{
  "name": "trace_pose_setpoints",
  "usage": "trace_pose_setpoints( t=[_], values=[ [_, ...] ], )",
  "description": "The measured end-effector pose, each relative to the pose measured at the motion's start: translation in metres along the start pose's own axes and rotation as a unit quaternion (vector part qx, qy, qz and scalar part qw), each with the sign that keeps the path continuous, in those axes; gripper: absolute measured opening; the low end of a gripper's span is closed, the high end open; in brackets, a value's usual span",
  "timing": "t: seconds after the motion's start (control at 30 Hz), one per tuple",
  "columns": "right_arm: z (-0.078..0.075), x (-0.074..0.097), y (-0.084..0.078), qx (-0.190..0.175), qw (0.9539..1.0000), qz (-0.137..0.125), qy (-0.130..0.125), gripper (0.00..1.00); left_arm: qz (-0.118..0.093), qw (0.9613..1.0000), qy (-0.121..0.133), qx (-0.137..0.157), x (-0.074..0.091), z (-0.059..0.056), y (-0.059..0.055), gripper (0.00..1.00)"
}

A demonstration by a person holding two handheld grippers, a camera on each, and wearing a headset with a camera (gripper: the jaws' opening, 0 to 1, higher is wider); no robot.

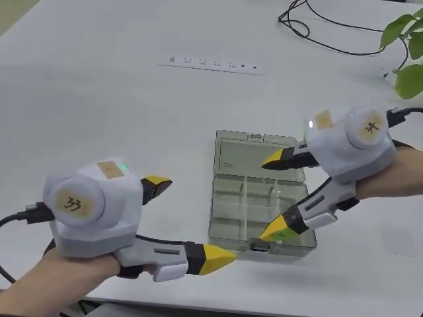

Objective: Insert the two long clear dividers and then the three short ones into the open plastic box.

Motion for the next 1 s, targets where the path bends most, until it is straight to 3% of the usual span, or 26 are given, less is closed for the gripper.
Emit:
trace_pose_setpoints(
  t=[0.17,0.4,0.73,1.0],
  values=[
    [0.000,0.008,-0.005,-0.027,0.9991,-0.028,-0.018,0.86,-0.001,1.0000,0.000,-0.001,0.000,0.000,0.002,0.97],
    [0.001,0.029,-0.029,-0.083,0.9940,-0.050,-0.051,0.89,-0.001,1.0000,0.000,-0.003,0.000,0.001,0.003,0.97],
    [0.011,0.060,-0.079,-0.139,0.9850,-0.047,-0.091,0.94,-0.002,1.0000,-0.001,-0.004,-0.003,-0.001,0.007,0.97],
    [0.010,0.083,-0.113,-0.172,0.9768,-0.036,-0.122,0.94,-0.001,1.0000,-0.003,-0.008,-0.006,-0.004,0.009,0.97]
  ],
)
Point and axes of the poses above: the centre of the closed fingertips' face, and the gripper's own axes: x roughly backward along the fingers, z roughly to its left, y roughly out of its top, the point moved 5 cm from there along x, roughly backward along the fingers, and after that the axes turned 7 degrees about z, right-handed, at the moved point
